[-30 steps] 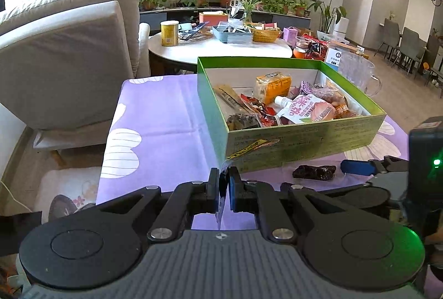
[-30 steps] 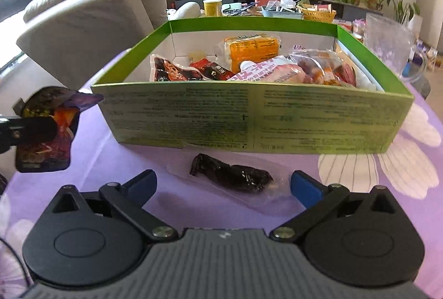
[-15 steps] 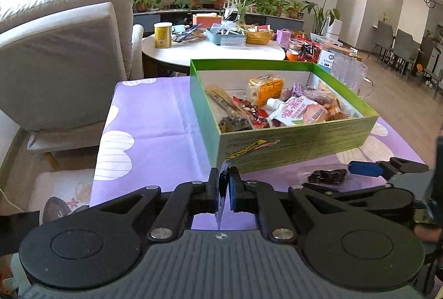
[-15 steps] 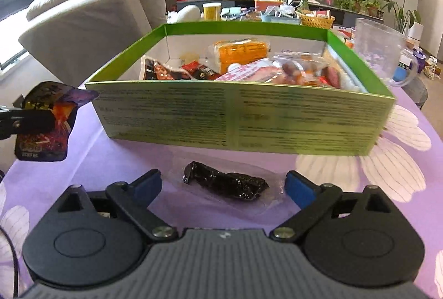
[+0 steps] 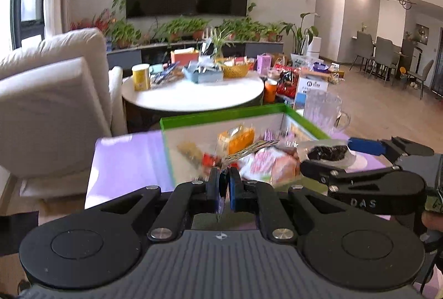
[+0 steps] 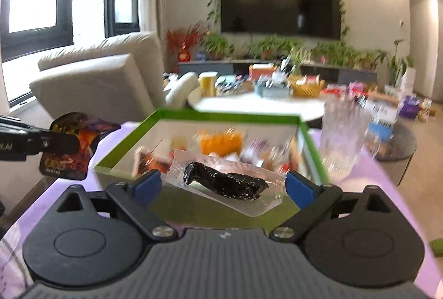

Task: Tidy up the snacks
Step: 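Release the wrapped dark snack into the box with the right tool while the left releases the black bag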

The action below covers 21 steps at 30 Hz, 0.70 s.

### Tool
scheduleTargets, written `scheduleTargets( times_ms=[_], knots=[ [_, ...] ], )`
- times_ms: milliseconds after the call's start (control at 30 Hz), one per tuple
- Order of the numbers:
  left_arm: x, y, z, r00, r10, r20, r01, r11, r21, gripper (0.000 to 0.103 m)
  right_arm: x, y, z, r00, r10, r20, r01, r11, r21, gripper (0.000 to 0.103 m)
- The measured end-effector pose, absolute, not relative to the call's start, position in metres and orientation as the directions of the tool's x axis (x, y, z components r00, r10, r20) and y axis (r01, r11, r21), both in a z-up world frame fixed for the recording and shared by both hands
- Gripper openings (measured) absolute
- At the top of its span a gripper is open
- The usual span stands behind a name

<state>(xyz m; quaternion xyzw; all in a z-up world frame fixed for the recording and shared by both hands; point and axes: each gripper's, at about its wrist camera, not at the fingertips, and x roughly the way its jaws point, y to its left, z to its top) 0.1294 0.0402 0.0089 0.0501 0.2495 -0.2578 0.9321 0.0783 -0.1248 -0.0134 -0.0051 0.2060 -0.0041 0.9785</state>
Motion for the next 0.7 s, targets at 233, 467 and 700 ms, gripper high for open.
scheduleTargets(
  times_ms=[233,467,700],
  knots=[
    [0.148,0.019,0.011,0.732,-0.472,-0.491,0.522,0.852,-0.041,0.007,0.11,-0.146,-0.003,0.933,-0.04,-0.358,0.054,0.998,0.029,0.064],
    [0.174,0.004,0.002,0.717,-0.461,-0.523,0.512,0.857,-0.053,0.006,0.13,-0.161,-0.012,0.927,-0.05,-0.372,0.077,0.995,0.058,0.064],
    [0.195,-0.006,-0.007,0.712,-0.447,-0.542,0.502,0.863,-0.053,0.007,0.145,-0.17,-0.02,0.915,-0.048,-0.4,0.092,0.991,0.092,0.064]
  ],
)
